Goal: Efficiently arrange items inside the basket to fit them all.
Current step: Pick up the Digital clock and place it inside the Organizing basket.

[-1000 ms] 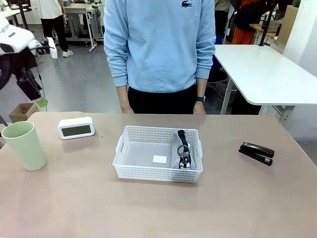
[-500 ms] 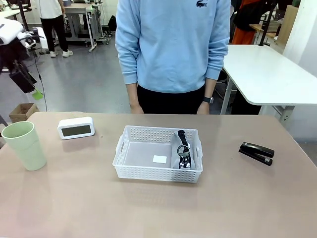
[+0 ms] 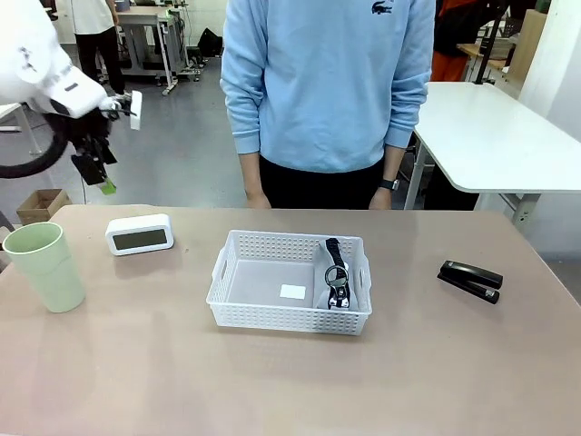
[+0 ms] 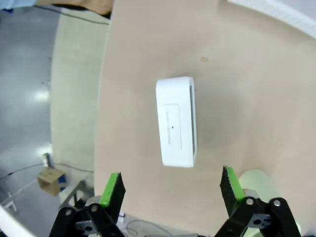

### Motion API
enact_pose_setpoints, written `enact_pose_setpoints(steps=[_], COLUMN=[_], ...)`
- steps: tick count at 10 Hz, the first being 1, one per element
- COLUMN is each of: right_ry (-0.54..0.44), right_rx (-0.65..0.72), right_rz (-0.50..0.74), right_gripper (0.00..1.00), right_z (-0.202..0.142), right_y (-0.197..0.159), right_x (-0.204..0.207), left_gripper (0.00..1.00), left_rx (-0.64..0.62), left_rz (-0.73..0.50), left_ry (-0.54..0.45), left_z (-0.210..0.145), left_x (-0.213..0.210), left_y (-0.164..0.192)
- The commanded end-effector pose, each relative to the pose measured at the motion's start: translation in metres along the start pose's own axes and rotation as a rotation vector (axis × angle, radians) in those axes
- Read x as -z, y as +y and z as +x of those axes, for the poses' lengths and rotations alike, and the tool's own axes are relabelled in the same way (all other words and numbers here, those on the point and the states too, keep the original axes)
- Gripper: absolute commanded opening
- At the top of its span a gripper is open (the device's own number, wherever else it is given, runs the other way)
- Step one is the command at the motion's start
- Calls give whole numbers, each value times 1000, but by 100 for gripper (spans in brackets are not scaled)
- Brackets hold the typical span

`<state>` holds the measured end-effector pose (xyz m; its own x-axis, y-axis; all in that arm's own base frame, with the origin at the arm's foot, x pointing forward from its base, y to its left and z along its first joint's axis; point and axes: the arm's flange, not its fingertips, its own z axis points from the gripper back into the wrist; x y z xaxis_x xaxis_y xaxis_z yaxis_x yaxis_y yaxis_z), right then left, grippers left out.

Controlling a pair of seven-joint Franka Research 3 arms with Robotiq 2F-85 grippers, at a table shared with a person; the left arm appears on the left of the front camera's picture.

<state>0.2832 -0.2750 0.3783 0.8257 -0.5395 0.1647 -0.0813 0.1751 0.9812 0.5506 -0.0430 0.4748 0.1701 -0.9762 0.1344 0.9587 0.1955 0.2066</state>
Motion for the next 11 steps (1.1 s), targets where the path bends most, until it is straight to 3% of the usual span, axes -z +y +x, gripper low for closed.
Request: enact_pose_setpoints(steps=[1,7,11], right_ry=[11,11,11], right_rx=[9,9,9], right_rz=[-2,-2,-2], right_gripper=[100,100,100], right_z=[-2,-2,-2], right_y=[5,5,5], right_x=[-2,-2,-2], left_gripper=[100,100,100], left_rx=[20,41,0], left_rz=[-49,-177,-105], left_ry=[38,71,98], left_z=[0,6,12], left_x=[12,85,105], left_y=[7,2,16])
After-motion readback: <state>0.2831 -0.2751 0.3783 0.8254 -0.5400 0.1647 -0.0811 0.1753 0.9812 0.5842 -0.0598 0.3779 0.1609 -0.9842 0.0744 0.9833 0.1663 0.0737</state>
